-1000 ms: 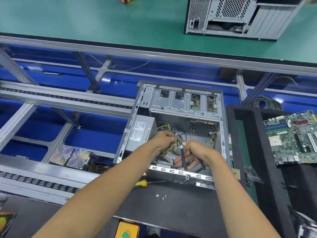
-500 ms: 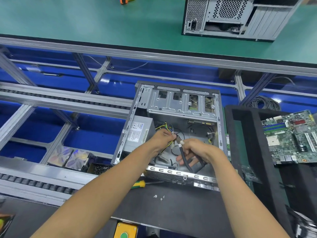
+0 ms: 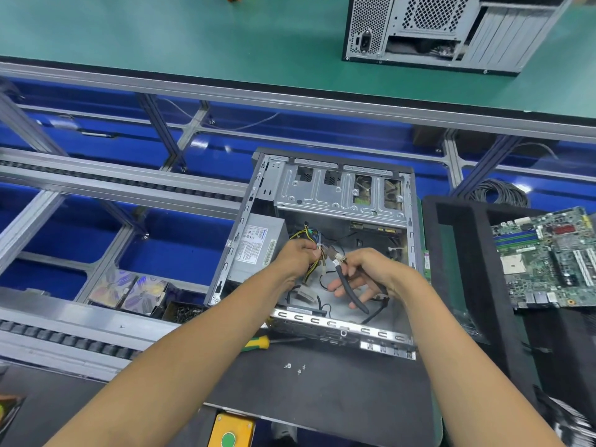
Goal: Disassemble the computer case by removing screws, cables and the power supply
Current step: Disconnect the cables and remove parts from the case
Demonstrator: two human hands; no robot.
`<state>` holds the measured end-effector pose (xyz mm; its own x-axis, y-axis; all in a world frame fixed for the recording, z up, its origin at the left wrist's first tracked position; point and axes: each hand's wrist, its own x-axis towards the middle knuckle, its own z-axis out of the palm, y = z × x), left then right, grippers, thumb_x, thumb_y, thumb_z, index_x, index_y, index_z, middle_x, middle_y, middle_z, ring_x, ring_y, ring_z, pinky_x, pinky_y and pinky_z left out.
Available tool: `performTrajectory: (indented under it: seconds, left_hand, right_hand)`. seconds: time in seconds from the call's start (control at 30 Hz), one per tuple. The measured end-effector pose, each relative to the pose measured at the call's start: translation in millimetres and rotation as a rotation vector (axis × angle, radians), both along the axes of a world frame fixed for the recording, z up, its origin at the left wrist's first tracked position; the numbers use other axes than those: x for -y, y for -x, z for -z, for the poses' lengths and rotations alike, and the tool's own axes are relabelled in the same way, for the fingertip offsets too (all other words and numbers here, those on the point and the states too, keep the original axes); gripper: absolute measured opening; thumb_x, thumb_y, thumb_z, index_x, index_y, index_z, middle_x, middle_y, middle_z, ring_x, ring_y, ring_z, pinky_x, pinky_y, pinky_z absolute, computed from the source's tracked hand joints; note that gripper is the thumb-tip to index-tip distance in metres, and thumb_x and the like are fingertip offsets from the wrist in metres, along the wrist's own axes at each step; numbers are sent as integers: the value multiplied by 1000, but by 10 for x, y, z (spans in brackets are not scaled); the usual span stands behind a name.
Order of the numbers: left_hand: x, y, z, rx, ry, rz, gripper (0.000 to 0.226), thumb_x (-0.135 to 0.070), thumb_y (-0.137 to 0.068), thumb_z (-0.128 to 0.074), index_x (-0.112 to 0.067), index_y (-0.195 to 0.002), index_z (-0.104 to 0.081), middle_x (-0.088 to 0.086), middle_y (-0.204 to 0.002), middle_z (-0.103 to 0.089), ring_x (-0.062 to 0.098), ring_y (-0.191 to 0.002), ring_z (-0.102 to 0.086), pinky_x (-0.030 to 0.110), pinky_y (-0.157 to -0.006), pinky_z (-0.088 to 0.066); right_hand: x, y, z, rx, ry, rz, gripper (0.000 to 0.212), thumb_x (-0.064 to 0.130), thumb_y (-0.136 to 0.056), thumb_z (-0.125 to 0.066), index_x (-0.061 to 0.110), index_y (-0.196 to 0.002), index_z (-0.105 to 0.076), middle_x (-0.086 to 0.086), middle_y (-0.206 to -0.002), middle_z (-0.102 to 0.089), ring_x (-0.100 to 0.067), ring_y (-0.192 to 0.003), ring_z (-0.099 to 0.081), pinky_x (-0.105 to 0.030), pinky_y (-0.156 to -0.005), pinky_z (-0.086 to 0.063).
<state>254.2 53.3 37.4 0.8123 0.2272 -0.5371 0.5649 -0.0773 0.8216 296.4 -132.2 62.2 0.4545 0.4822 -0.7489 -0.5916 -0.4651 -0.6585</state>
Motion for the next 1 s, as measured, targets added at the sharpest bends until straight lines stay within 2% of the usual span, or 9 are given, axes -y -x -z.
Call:
performTrajectory:
  seconds: [0.03, 0.13, 0.17, 0.3, 0.43, 0.5, 0.6, 0.87, 1.0]
  left_hand:
    - [1, -2, 3, -1, -1, 1, 25, -3, -101, -61, 3, -125, -61, 13, -108, -63, 19, -101, -56, 14, -70, -45]
    - [-1, -5, 2, -5, 0, 2, 26, -2, -101, -60, 4, -126, -61, 15, -108, -63, 21, -101, -56, 23, -88, -46]
    - [0, -5, 0, -5, 0, 1, 25, -1, -101, -60, 4, -125, -61, 14, -107, -63, 20, -101, -56, 23, -88, -46]
    - [5, -3, -19, -1, 15, -21, 22, 0, -101, -59, 1, -122, -60, 2, -87, -61, 17, -93, -56, 12, -67, -44]
    - [-1, -4, -15, 4, -2, -6, 17, 0, -101, -59, -4, -118, -61, 0, -85, -60, 14, -87, -55, 13, -65, -43]
    - [-12, 3, -10, 13, -23, 8, 18, 0, -101, -59, -3, -118, -62, 2, -86, -61, 14, -85, -55, 12, -65, -44]
    - [-17, 10, -8, 27, -37, 24, 14, 2, -101, -57, -6, -112, -59, 2, -82, -61, 9, -76, -55, 4, -56, -43]
    - [-23, 3, 3, 28, -64, 35, 13, 4, -101, -56, -8, -108, -58, 1, -78, -58, 6, -72, -51, 1, -52, -39]
    - [-28, 8, 3, 21, -71, 45, 13, 1, -101, -57, -11, -107, -58, 0, -79, -58, 6, -73, -50, 5, -54, -40]
  right_hand:
    - [-8, -13, -4, -5, -5, -8, 10, 3, -82, -39, 6, -88, -47, -29, -104, -73, -41, -99, -73, -54, -66, -60]
    - [-27, -48, -6, -23, -2, -38, 10, 4, -82, -40, 7, -87, -48, -28, -105, -73, -39, -100, -73, -54, -66, -60]
    - [-31, -60, -6, -30, 1, -49, 9, 6, -81, -41, 7, -87, -48, -28, -106, -73, -39, -99, -74, -53, -66, -60]
    - [-31, -111, -39, -43, 43, -89, 17, 11, -69, -45, 7, -84, -50, -26, -106, -74, -36, -97, -75, -50, -65, -60]
    - [-51, -170, -114, -59, 96, -127, 20, 12, -66, -47, 7, -84, -51, -25, -106, -74, -34, -96, -75, -49, -65, -60]
    - [-78, -216, -160, -73, 127, -152, 15, 10, -73, -43, 7, -86, -51, -26, -106, -74, -34, -94, -76, -49, -65, -60]
    - [-115, -303, -245, -100, 190, -207, 16, 7, -81, -36, 7, -85, -52, -27, -107, -73, -33, -95, -75, -49, -67, -61]
    - [-219, -495, -458, -122, 305, -380, 21, 6, -73, -38, 5, -88, -53, -25, -110, -73, -33, -99, -75, -47, -70, -61]
    - [-284, -540, -555, -108, 358, -444, 32, 8, -60, -43, 4, -89, -54, -27, -110, -72, -37, -102, -74, -46, -69, -62]
